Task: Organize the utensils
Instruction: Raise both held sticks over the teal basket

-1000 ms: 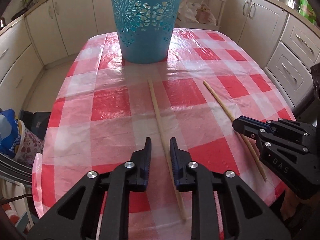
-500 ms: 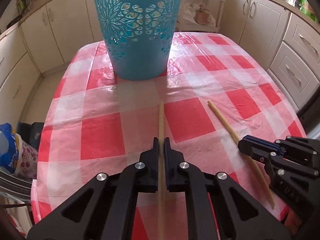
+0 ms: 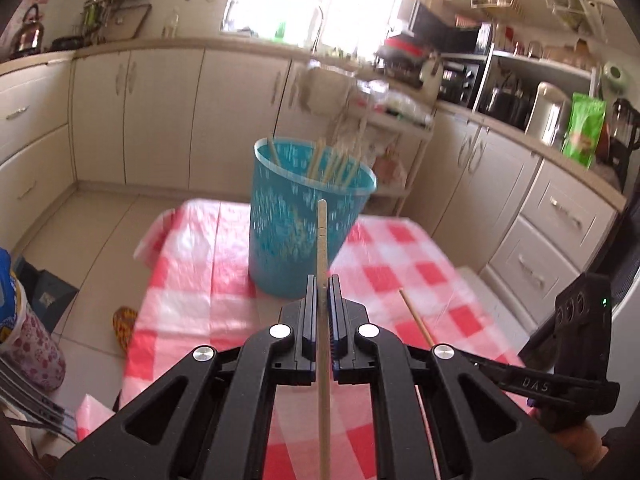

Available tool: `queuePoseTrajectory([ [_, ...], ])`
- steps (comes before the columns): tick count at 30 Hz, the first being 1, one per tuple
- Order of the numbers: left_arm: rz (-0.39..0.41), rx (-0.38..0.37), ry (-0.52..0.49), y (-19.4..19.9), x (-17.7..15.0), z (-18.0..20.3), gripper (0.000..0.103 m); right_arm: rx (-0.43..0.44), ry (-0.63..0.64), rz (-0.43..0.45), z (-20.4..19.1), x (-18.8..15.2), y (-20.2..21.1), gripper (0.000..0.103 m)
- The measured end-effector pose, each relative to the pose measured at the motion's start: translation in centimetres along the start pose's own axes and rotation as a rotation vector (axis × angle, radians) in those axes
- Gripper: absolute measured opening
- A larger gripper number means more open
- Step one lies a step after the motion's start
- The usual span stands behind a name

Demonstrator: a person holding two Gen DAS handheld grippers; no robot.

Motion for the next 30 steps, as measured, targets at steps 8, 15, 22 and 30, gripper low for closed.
queuePoseTrajectory([
  [8, 0.119, -0.026, 0.012, 1.6, 4.2, 0.5, 0.005, 0.066, 0.016, 0.091, -2.9, 2.9, 1.8, 0.006],
  [15, 0.202, -0.05, 0.016, 1.5, 7.9, 0.9, 0.005, 0.094, 0.04, 0.164, -4.8, 5.2, 3.0, 0.006],
  [22, 0.272, -0.063, 0.048, 0.2, 11.8, 0.8, 0.005, 0.12, 0.065, 0.257, -6.5, 9.1, 3.2, 0.006],
  [30, 0.32, -0.083, 0.093, -3.0, 15.6, 0.6, 0.005, 0.131, 0.091, 0.339, -7.8, 13.6, 2.7, 0.006],
])
Point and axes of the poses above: each gripper's, at about its wrist camera, not at the fingertips, and y roughly against the way its jaws point, z to its right, x to its top, the point moved 6 cm from there along -y, roughly the way its jaws point, and after that the axes turned 5 degrees about y, right-handed, at the moved point
